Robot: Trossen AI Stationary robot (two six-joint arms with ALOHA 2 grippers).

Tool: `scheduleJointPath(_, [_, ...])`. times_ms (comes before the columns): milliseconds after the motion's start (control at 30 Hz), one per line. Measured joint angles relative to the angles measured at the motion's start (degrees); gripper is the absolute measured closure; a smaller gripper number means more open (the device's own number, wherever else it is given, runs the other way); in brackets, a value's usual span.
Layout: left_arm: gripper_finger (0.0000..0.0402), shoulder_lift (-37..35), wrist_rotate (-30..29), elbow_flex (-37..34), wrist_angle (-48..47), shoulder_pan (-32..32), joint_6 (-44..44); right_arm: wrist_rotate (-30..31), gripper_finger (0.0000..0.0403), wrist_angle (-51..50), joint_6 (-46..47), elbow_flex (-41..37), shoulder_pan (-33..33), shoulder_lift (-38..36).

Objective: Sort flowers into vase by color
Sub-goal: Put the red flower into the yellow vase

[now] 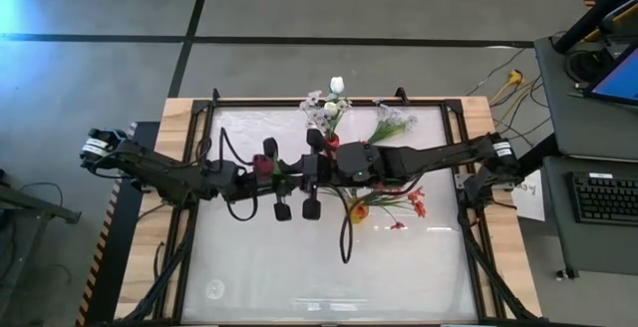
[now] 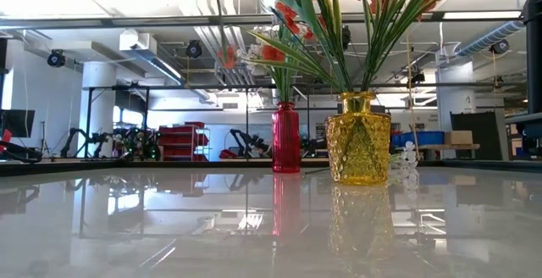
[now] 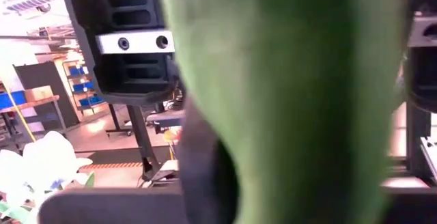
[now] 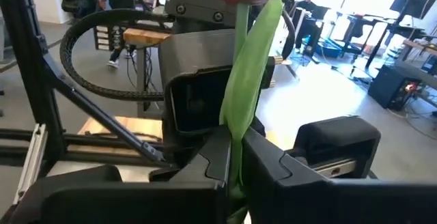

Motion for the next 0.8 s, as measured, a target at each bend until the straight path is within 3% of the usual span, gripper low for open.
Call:
scheduleJointPath(433, [0.0187,-3.61,0.08,0.02,-5.14,-0.04,-0.96,0.61,0.0385,-6.92,-0.54,-0.11,-0.02,-8.91])
scheduleJointPath(633, [0.0156,-8.46,1.15,0.06,-19.40,-0.83,-6.09,-0.33,0.0385,-12.20,3.38,-0.09,1.34,-16.81])
scheduleJointPath(800, [0.0155,-10.78,7.99,0.04,-27.72,-2.25,-7.01,0.00,0.0385,-11.86,4.54,-4.40,4.39,-23.42])
